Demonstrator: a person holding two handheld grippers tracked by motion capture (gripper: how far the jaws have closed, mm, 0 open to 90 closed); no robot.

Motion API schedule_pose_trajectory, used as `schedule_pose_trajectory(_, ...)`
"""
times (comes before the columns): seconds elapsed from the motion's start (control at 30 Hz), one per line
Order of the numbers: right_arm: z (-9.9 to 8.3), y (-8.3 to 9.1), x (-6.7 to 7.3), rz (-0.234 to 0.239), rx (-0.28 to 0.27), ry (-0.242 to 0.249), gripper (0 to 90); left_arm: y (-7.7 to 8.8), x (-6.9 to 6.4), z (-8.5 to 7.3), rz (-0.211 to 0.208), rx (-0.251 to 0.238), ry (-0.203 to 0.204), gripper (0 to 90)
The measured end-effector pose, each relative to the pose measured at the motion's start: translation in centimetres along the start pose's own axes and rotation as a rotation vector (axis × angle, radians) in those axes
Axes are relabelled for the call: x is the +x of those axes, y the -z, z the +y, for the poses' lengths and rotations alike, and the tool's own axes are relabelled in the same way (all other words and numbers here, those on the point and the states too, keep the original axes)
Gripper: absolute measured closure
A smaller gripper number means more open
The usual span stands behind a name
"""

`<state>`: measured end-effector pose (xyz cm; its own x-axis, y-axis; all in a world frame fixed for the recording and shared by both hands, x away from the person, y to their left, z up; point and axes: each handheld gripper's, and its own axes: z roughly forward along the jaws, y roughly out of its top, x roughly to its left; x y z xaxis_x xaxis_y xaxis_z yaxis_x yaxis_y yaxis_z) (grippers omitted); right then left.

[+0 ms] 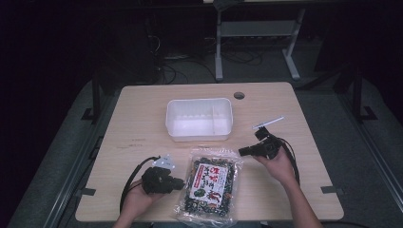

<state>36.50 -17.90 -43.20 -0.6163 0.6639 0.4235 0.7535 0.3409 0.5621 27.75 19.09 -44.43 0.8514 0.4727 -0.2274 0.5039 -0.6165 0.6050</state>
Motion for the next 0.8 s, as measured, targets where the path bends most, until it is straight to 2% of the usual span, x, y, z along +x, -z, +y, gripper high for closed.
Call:
schedule_pose_trajectory(0.3, 0.2, 2.5, 1.3, 0.016, -0.063, 0.042, 89.4, 0.4, 0.4, 0.0, -0.007, -0.047, 0.032, 56.2)
schedule_pose_trajectory(0.33, 0.2, 2.8, 1.4, 0.019, -0.071, 0.048, 89.4, 0.6, 0.5, 0.0, 0.002, -0.067, 0.049, 53.0)
schedule_pose_trajectory(0.57, 0.9, 4.8, 3.0, 0.009, -0.119, 0.101, 89.5, 0.5, 0.9, 0.0, -0.02, -0.103, 0.095, 36.6)
schedule_pose_trajectory(0.77, 1.7, 5.9, 4.0, 0.004, -0.144, 0.136, 89.4, 0.5, 0.9, 0.0, -0.065, -0.143, 0.121, 32.7)
schedule_pose_trajectory(0.8, 1.9, 6.2, 4.3, 0.003, -0.156, 0.148, 89.4, 0.6, 1.0, 0.1, -0.084, -0.154, 0.125, 32.5)
